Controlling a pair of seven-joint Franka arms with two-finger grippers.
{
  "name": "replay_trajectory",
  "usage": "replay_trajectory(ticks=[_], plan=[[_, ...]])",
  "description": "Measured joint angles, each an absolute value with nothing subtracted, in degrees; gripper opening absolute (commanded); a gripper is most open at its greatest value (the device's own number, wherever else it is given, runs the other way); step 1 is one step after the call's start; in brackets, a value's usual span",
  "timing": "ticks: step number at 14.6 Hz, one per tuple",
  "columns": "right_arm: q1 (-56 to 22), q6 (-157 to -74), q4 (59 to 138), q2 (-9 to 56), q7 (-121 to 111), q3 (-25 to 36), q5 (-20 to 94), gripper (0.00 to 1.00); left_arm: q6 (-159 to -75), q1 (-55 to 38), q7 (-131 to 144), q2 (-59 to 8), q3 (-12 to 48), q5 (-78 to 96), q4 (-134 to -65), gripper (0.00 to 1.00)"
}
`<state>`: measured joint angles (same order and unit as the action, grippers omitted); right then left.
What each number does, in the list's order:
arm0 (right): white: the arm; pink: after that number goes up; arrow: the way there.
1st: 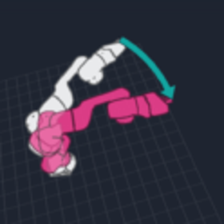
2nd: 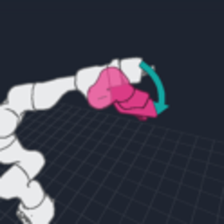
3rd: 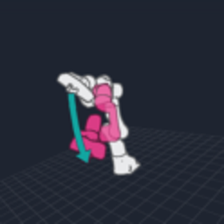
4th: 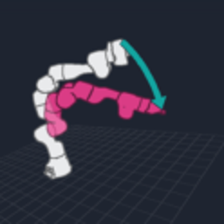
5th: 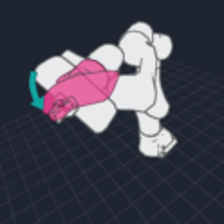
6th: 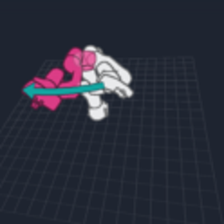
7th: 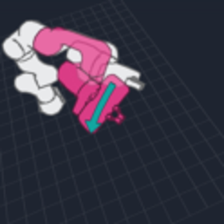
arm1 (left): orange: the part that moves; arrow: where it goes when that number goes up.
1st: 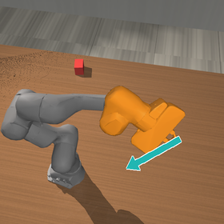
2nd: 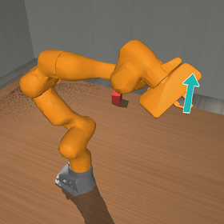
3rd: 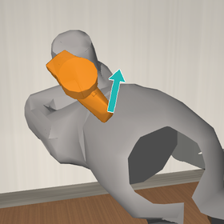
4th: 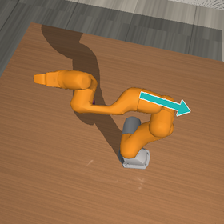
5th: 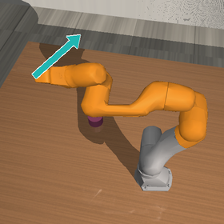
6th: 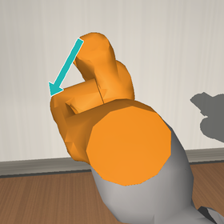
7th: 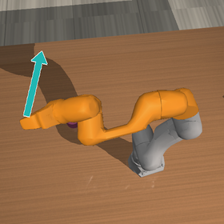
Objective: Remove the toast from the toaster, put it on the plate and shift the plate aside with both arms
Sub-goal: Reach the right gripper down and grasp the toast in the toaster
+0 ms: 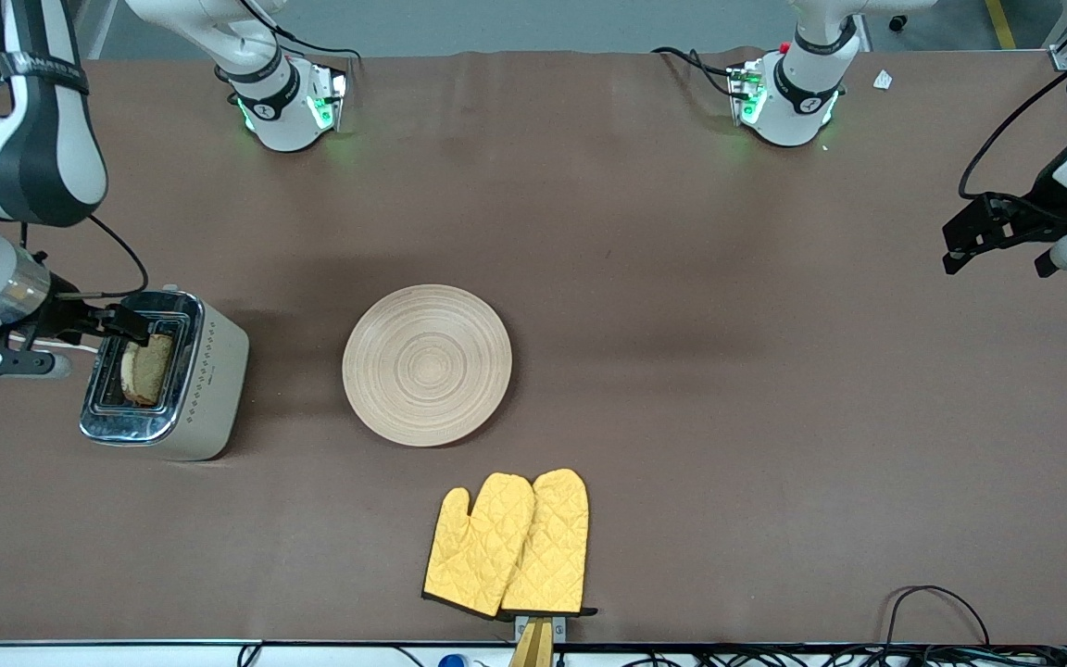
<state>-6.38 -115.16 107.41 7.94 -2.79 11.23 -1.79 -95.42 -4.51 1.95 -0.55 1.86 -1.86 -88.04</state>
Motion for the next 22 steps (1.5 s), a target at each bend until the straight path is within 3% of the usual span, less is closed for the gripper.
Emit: replay_trajectory(ticks=[2,8,12,14,18,22], plan=[[-5.9,-116.7,107.6,9.4,-2.8,11.2,-1.9,0.99,-95.4,-4.5,1.9,-0.6,1.9,-1.9,-88.0,1.00],[-4.8,-118.4,107.6,12.2,-2.9,11.2,-1.9,0.74,-95.4,-4.3,1.9,-0.6,1.8,-1.9,-88.0,1.00],[-4.8,-118.7,107.7,13.1,-3.0,11.2,-1.9,0.38,-95.4,-4.4,1.9,-0.6,1.8,-1.9,-88.0,1.00],[-4.8,-118.8,107.7,13.4,-3.0,11.2,-1.9,0.13,-95.4,-4.4,1.9,-0.6,1.8,-1.9,-88.0,1.00],[-4.8,-118.6,107.5,13.6,-3.1,11.2,-1.9,0.01,-95.4,-4.3,1.9,-0.7,1.8,-1.9,-88.0,1.00],[-4.9,-111.6,103.5,13.6,-3.1,10.9,-1.9,0.00,-95.4,-4.3,1.9,-0.7,1.8,-1.9,-88.0,1.00]])
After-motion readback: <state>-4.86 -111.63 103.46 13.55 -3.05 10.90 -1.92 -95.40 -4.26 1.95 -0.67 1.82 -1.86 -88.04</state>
